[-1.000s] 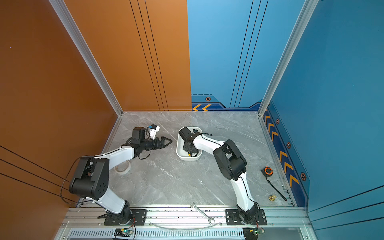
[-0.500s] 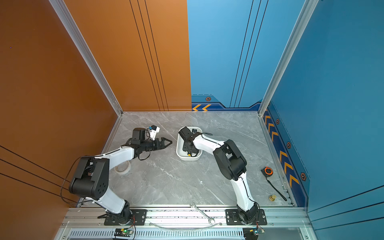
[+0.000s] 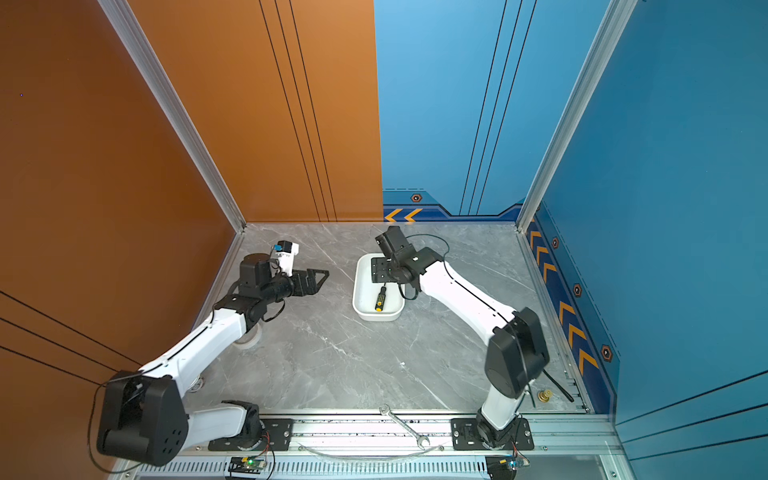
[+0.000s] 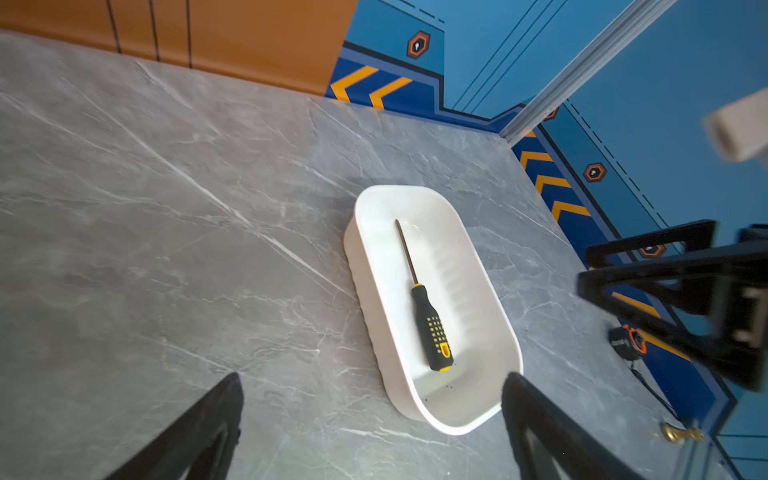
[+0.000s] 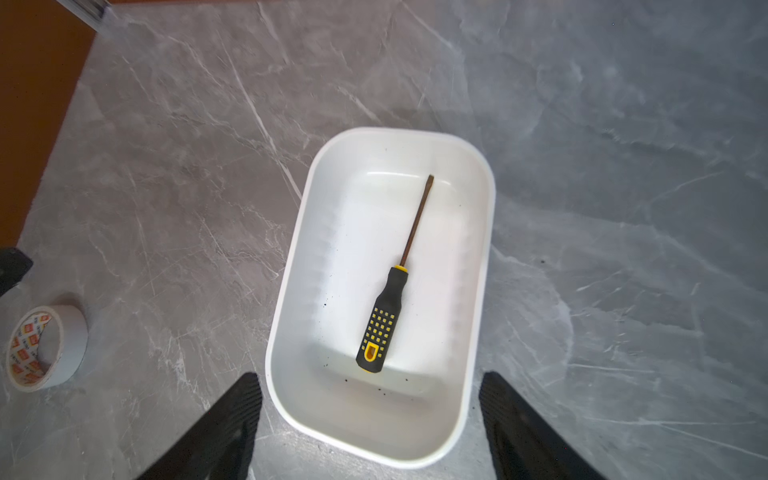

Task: Put the screwdriver in the bin

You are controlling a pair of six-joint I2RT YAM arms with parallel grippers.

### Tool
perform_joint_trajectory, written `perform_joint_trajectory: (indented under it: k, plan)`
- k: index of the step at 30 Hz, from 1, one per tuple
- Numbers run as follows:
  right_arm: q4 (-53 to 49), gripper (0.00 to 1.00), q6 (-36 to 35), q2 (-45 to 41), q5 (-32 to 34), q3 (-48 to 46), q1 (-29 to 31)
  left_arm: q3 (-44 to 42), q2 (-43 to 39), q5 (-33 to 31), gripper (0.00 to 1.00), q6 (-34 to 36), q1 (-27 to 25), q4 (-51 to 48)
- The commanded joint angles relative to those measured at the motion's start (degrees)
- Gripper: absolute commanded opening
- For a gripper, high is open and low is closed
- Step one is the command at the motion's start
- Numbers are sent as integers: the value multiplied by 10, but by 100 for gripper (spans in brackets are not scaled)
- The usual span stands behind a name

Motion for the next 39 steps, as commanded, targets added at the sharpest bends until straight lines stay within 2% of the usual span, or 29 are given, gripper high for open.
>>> perform_joint_trajectory:
  k: [1, 7, 10, 16, 19, 22, 26, 32, 35, 39]
  plan:
    - [17, 82, -142, -84, 59, -78, -24, -36, -36, -91, 98, 42, 8, 1]
    - [126, 82, -192, -221, 88, -252, -121, -77, -70, -140, 98, 96, 27, 28]
    - [250, 85, -219, -283, 93, -375, -169, -117, -76, -163, 98, 100, 43, 94]
    - [506, 86, -240, -338, 25, -576, -259, -158, -56, -162, 98, 105, 85, 194]
    - [629, 89, -233, -313, 23, -636, -288, -187, -34, -165, 98, 130, 94, 270]
    - [707, 89, -233, -256, 36, -663, -305, -219, -11, -172, 98, 154, 97, 351]
    - [809, 89, -237, -174, 38, -680, -313, -230, 20, -170, 98, 159, 108, 382]
    - [865, 89, -234, -83, 2, -654, -321, -233, 54, -164, 98, 156, 126, 401]
    - [939, 89, -227, -33, 7, -667, -328, -235, 70, -151, 98, 156, 132, 405]
    - [914, 89, -215, -35, -1, -657, -338, -248, 110, -146, 98, 158, 131, 460]
